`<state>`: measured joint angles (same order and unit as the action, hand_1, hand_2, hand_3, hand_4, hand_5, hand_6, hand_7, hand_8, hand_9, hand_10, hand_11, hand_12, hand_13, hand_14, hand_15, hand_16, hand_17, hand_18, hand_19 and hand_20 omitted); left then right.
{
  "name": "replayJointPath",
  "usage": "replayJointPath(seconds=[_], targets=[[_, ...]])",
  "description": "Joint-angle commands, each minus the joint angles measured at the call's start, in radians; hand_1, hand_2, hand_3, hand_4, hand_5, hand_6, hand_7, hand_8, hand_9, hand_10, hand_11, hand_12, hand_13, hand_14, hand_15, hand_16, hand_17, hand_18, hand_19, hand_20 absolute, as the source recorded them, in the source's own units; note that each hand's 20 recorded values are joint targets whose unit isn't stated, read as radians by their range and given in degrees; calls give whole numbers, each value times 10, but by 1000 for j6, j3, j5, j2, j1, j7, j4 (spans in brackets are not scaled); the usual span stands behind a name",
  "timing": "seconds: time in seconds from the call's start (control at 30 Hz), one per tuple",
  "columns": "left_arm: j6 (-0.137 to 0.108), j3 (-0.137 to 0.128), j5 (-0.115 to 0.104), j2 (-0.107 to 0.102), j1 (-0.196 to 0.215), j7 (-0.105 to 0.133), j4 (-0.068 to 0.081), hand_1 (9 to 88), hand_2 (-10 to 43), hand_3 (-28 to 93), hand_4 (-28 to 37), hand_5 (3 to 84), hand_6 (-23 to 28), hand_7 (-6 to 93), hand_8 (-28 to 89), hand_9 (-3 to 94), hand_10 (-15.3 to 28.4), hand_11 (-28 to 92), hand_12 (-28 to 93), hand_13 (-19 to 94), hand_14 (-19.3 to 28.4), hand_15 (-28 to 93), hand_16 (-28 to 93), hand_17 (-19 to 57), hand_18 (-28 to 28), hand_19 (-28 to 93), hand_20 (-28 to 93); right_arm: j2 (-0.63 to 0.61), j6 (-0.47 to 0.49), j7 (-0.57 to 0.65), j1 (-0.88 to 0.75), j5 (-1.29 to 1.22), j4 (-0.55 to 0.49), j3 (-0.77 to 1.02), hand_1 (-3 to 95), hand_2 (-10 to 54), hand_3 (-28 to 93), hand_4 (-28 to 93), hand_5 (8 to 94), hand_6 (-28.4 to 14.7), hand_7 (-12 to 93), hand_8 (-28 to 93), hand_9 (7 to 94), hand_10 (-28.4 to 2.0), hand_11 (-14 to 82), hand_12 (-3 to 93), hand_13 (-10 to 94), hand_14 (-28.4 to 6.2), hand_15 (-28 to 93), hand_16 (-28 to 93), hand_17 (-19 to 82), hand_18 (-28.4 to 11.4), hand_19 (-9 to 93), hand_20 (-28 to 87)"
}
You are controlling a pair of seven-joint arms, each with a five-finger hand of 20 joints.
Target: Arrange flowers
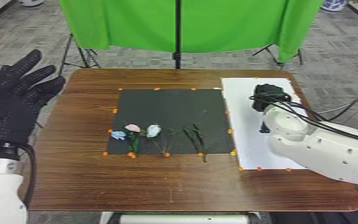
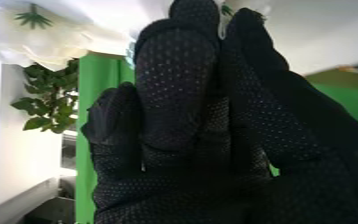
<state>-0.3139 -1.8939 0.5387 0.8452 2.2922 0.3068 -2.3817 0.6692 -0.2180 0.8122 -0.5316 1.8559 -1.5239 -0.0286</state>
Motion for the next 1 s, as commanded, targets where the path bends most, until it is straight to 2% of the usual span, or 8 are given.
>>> replayJointPath(seconds=[0.03, 0.3, 0.43, 0.7, 0.73, 0.77, 0.93, 1.0], targets=[[3, -19, 6, 9, 28, 7, -12, 209, 80, 769, -283, 351, 93, 114, -83, 303, 189, 244, 102, 246, 273, 524, -103, -67, 243, 628, 61, 3, -105, -67, 49, 32, -132, 23, 569, -95, 719, -283, 810, 33, 333, 10, 934, -40, 116, 356, 832, 1, 584, 243, 473, -146, 932, 341], [8, -12, 12, 1, -1, -6, -8, 208, 81, 768, -283, 350, 92, 113, -83, 303, 189, 242, 101, 246, 273, 523, -103, -66, 243, 628, 61, 127, -121, -140, 45, 12, -221, 51, 568, -95, 723, -283, 810, 32, 327, 19, 936, -39, 116, 361, 833, 2, 589, 244, 475, -145, 932, 351], [14, 3, 12, -7, -28, -12, 2, 208, 80, 768, -283, 350, 92, 113, -83, 303, 190, 242, 102, 246, 274, 523, -102, -67, 243, 628, 61, 195, -122, -152, 46, -3, -246, 35, 568, -95, 724, -283, 809, 32, 327, 22, 937, -39, 115, 362, 833, 1, 591, 243, 475, -144, 932, 354], [22, 3, 12, -13, -47, -19, 9, 208, 81, 767, -283, 350, 92, 113, -83, 302, 189, 242, 102, 246, 273, 523, -102, -67, 243, 628, 61, 273, -104, -137, 29, -2, -245, -6, 565, -95, 727, -283, 809, 32, 327, 23, 936, -39, 113, 364, 831, 0, 596, 241, 474, -144, 932, 360], [18, 4, 3, -25, -45, -9, 11, 208, 81, 767, -283, 350, 92, 113, -83, 303, 189, 243, 103, 246, 273, 522, -103, -67, 243, 628, 61, 273, -104, -133, 24, -7, -246, -7, 565, -95, 727, -283, 808, 32, 328, 23, 936, -39, 113, 364, 830, 0, 596, 241, 474, -144, 932, 361], [17, 4, 2, -28, -43, -4, 11, 208, 81, 767, -283, 349, 92, 113, -83, 303, 189, 242, 102, 246, 273, 522, -103, -67, 243, 628, 61, 274, -112, -128, 28, -6, -244, -20, 564, -95, 727, -283, 807, 32, 329, 24, 936, -39, 113, 364, 829, 0, 597, 240, 474, -144, 932, 362], [25, 23, 2, -29, -67, -5, 22, 208, 80, 768, -283, 350, 91, 113, -83, 304, 189, 242, 102, 246, 273, 522, -102, -67, 242, 627, 61, 295, -146, -103, 44, -22, -220, -70, 564, -95, 727, -283, 805, 32, 331, 23, 936, -39, 113, 364, 826, -2, 602, 238, 473, -144, 932, 365], [23, 20, 3, -25, -62, -9, 19, 208, 80, 768, -283, 350, 92, 114, -83, 303, 189, 243, 102, 246, 273, 522, -102, -67, 242, 627, 61, 311, -126, -110, 24, -22, -205, -55, 564, -95, 728, -283, 804, 32, 332, 23, 935, -39, 112, 364, 826, -3, 604, 237, 473, -144, 932, 365]])
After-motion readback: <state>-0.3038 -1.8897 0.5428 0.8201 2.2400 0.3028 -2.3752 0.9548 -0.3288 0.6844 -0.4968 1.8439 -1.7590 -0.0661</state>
